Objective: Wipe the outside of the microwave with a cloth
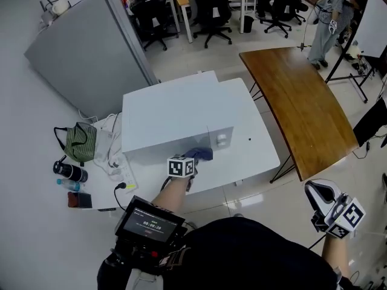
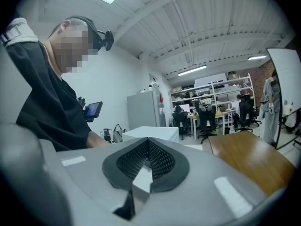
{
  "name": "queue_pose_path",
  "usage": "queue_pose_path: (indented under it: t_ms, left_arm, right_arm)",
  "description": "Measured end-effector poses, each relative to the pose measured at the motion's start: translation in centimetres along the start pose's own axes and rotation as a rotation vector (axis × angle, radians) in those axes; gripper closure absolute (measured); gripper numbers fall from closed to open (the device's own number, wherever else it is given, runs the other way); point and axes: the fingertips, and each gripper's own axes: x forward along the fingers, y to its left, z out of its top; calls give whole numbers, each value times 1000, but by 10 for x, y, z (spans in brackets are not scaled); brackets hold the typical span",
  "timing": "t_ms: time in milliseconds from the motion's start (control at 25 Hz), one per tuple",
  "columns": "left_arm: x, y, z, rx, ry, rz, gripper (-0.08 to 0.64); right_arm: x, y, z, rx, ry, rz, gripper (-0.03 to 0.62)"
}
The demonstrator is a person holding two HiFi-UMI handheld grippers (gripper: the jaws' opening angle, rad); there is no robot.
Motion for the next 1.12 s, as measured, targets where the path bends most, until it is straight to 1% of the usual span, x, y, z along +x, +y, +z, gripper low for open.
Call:
queue_pose_path:
  t_ms: [80, 160, 240, 320, 400, 480, 560, 640, 760, 840, 960, 1040, 1120]
  left_arm:
    - [27, -43, 15, 31, 9, -17, 503]
    - [43, -58, 15, 44, 42, -13, 507]
    - [38, -54, 13, 56, 50, 1, 505]
    - [28, -47, 15, 64, 36, 18, 503]
    - [17, -37, 13, 40, 15, 33, 502]
    - [0, -14, 2, -5, 1, 61, 502]
    - [-24, 21, -18, -64, -9, 88, 502]
    - [-53, 65, -40, -125, -23, 111, 502]
    - [-106, 142, -64, -198, -47, 184, 502]
    - [-134, 186, -74, -232, -61, 221, 502]
    - [-151, 225, -84, -239, -56, 231, 503]
    - [-149, 233, -84, -220, -42, 224, 503]
    - [-143, 233, -82, -194, -14, 231, 503]
  right_arm:
    - [-25, -27, -2, 14, -1, -28, 588]
    - [-42, -41, -5, 25, -7, -39, 588]
    - [-51, -46, -9, 34, -10, -41, 588]
    - [-52, -46, -10, 40, -7, -36, 588]
    - [-44, -39, -10, 38, -4, -19, 588]
    - [-28, -25, -7, 27, -4, 7, 588]
    - [-6, -5, -2, 10, 1, 35, 588]
    - [22, 20, 3, -8, 10, 65, 588]
    - [69, 69, 10, -38, 25, 116, 588]
    - [97, 102, 13, -53, 37, 142, 588]
    - [124, 142, 12, -72, 67, 157, 588]
    - [134, 156, 14, -80, 79, 151, 588]
    - [141, 167, 25, -57, 57, 146, 588]
